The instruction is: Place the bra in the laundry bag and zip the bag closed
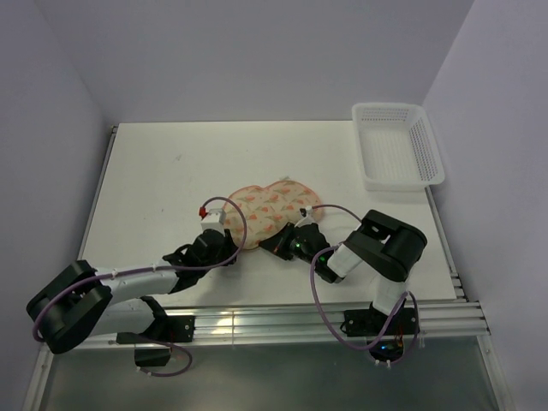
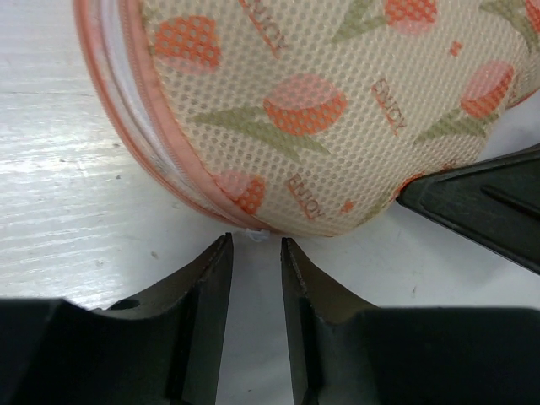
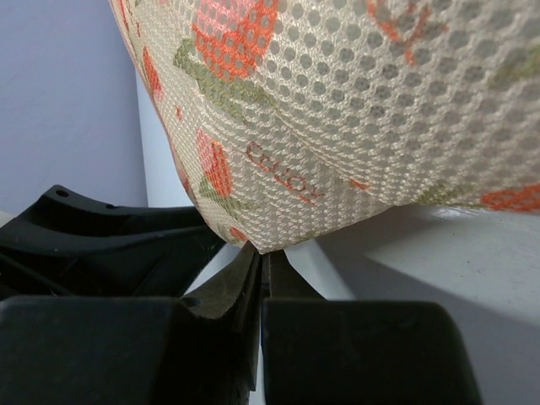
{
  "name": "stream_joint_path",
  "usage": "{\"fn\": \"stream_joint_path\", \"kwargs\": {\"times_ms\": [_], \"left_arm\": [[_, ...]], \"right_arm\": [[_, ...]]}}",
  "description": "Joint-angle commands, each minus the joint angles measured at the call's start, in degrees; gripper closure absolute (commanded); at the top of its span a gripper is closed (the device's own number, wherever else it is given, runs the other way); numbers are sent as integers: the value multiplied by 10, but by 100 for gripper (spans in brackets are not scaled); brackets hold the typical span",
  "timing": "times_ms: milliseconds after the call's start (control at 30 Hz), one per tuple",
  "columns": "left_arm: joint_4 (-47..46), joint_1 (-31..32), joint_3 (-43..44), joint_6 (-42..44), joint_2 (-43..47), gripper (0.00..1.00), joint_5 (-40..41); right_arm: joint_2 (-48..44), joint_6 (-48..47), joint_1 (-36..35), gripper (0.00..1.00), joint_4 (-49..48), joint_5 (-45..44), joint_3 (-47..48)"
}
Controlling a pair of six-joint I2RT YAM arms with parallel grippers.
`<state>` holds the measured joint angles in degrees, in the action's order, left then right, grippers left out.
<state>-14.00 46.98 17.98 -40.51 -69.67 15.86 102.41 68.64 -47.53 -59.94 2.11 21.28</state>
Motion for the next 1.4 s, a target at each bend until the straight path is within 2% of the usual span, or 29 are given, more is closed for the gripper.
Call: {"fn": "stream_joint_path", "kwargs": {"times_ms": [0, 100, 200, 367, 567, 767, 1000, 1067, 1367], "left_arm": [[21, 8, 28, 25, 20, 64, 57], [44, 17, 22, 13, 44, 63, 68], [42, 18, 14, 10, 62, 58, 66], [1, 18, 19, 27, 14, 59, 38], [-29, 18, 16, 32, -16, 66, 44], [-62, 18, 13, 32, -37, 72, 13], [-60, 18, 10, 30, -31, 97, 25], [-50, 18, 11, 31, -25, 100, 29], [2, 18, 16, 14, -8, 100, 55]], "right_arm": [[-12, -10, 6, 100, -29, 11, -7], [-12, -12, 7, 100, -27, 14, -8], [-10, -11, 9, 100, -28, 21, -9], [-14, -11, 12, 100, -32, 28, -11], [-14, -8, 17, 100, -35, 41, -12], [-6, -8, 19, 100, -41, 45, -11], [-4, -3, 18, 100, -53, 45, -17], [-3, -4, 19, 100, -52, 43, -19], [-10, -22, 48, 100, -49, 68, -42]]}}
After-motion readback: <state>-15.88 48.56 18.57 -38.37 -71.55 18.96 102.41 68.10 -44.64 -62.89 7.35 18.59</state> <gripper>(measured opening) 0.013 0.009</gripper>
